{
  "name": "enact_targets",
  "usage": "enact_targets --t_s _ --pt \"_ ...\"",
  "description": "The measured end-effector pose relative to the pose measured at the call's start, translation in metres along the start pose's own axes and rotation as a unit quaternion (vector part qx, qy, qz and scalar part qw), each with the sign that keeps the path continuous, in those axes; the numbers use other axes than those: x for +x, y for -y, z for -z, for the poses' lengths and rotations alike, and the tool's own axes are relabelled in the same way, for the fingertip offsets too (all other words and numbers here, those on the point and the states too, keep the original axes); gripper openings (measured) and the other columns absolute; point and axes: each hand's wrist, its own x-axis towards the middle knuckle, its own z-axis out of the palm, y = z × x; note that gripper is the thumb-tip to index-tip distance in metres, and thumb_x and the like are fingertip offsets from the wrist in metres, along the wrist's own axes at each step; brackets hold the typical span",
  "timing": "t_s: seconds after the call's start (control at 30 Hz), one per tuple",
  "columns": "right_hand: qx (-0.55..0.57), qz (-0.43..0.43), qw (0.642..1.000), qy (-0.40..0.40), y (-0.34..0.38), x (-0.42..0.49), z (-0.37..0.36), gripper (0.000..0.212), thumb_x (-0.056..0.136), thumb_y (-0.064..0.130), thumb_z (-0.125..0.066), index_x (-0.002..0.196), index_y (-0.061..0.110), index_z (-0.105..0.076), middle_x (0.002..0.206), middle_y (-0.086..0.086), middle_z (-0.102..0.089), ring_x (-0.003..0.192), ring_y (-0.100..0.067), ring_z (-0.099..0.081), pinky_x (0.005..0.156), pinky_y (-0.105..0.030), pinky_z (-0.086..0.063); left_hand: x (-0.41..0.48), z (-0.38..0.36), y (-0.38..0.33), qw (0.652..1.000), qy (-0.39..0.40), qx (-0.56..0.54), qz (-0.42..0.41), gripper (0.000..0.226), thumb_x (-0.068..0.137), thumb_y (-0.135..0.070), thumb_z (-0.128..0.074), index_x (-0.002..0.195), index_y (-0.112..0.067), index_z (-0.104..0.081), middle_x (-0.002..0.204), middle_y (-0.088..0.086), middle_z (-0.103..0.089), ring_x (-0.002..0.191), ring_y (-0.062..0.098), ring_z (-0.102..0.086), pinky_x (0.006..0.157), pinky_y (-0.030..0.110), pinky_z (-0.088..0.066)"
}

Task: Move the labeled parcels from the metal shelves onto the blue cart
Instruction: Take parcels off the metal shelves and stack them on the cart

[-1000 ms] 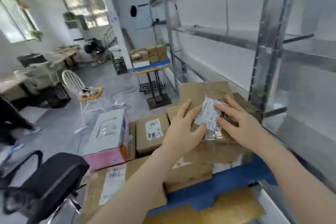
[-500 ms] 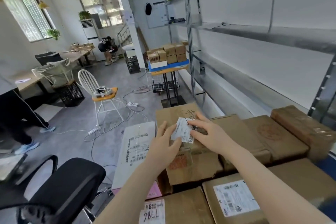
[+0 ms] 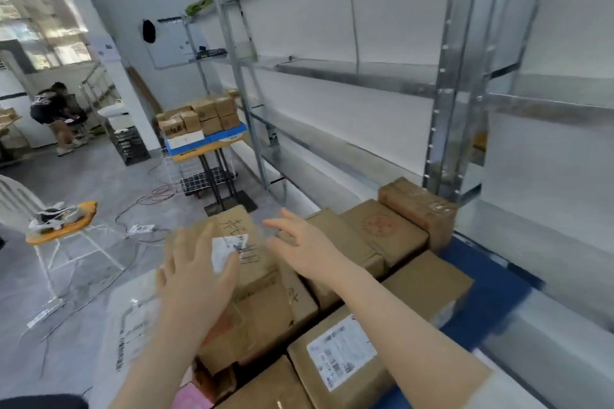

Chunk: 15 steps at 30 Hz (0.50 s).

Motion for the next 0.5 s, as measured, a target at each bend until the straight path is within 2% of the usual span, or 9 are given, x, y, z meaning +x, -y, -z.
enact_targets --t_s 0.07,0.13,0.23,0.3,0.33,0.43,0.5 --pt "-0.002 -0.018 0.997 -0.073 -0.015 -0.042 0.040 0.040 0.094 0.034 -0.050 0.134 0.037 -0.048 0.155 0.007 -0.024 0.140 -0.004 -0.019 0.105 -0.020 -0.018 -0.005 -0.006 -0.057 0.995 -0.010 -0.015 -0.100 0.065 0.087 -0.061 -0.039 0.146 -0.035 -0.027 0.159 0.010 -0.013 0.145 0.034 -0.011 0.115 0.056 -0.016" --pt "-0.020 -0.055 0.989 -0.133 -0.040 -0.099 0.085 0.040 0.094 0.035 -0.049 0.133 0.040 -0.046 0.154 0.009 -0.024 0.138 -0.003 -0.022 0.101 -0.015 -0.020 -0.017 -0.026 -0.130 0.976 0.011 -0.069 -0.207 0.074 0.079 -0.062 -0.037 0.145 -0.028 -0.033 0.156 0.014 -0.021 0.142 0.036 -0.020 0.112 0.056 -0.021" --pt "-0.055 -0.163 0.959 -0.227 -0.076 -0.208 0.159 0.040 0.095 0.035 -0.047 0.135 0.038 -0.045 0.154 0.008 -0.026 0.135 -0.008 -0.031 0.104 -0.019 -0.029 -0.069 -0.079 -0.245 0.927 0.075 -0.175 -0.324 0.063 0.085 -0.042 -0.056 0.141 -0.016 -0.043 0.150 0.021 -0.033 0.134 0.040 -0.034 0.106 0.055 -0.030" --pt "-0.082 -0.230 0.920 -0.306 -0.092 -0.289 0.204 0.041 0.095 0.025 -0.048 0.136 0.028 -0.048 0.149 0.001 -0.036 0.133 -0.011 -0.036 0.102 -0.010 -0.027 -0.121 -0.120 -0.310 0.894 0.143 -0.203 -0.374 0.059 0.089 -0.023 -0.063 0.143 -0.015 -0.041 0.151 0.020 -0.032 0.137 0.037 -0.030 0.107 0.054 -0.030" --pt "-0.095 -0.261 0.897 -0.344 -0.097 -0.331 0.224 0.041 0.094 0.022 -0.049 0.135 0.025 -0.050 0.147 -0.003 -0.039 0.132 -0.013 -0.038 0.102 -0.010 -0.027 -0.151 -0.140 -0.339 0.875 0.179 -0.208 -0.398 0.061 0.089 -0.021 -0.063 0.144 -0.015 -0.039 0.152 0.019 -0.030 0.137 0.037 -0.029 0.107 0.053 -0.030" --pt "-0.121 -0.339 0.824 -0.438 -0.103 -0.456 0.277 0.040 0.095 0.023 -0.051 0.134 0.025 -0.051 0.148 -0.003 -0.037 0.133 -0.014 -0.038 0.110 -0.025 -0.027 -0.247 -0.186 -0.412 0.812 0.274 -0.225 -0.464 0.062 0.091 -0.027 -0.058 0.147 -0.024 -0.031 0.157 0.013 -0.021 0.141 0.033 -0.024 0.110 0.050 -0.028" --pt "-0.135 -0.377 0.780 -0.480 -0.102 -0.535 0.306 0.039 0.095 0.025 -0.051 0.133 0.027 -0.051 0.146 0.002 -0.039 0.130 -0.013 -0.040 0.104 -0.021 -0.030 -0.311 -0.206 -0.452 0.772 0.311 -0.229 -0.505 0.063 0.092 -0.030 -0.057 0.148 -0.028 -0.028 0.158 0.009 -0.018 0.143 0.031 -0.020 0.113 0.048 -0.023"
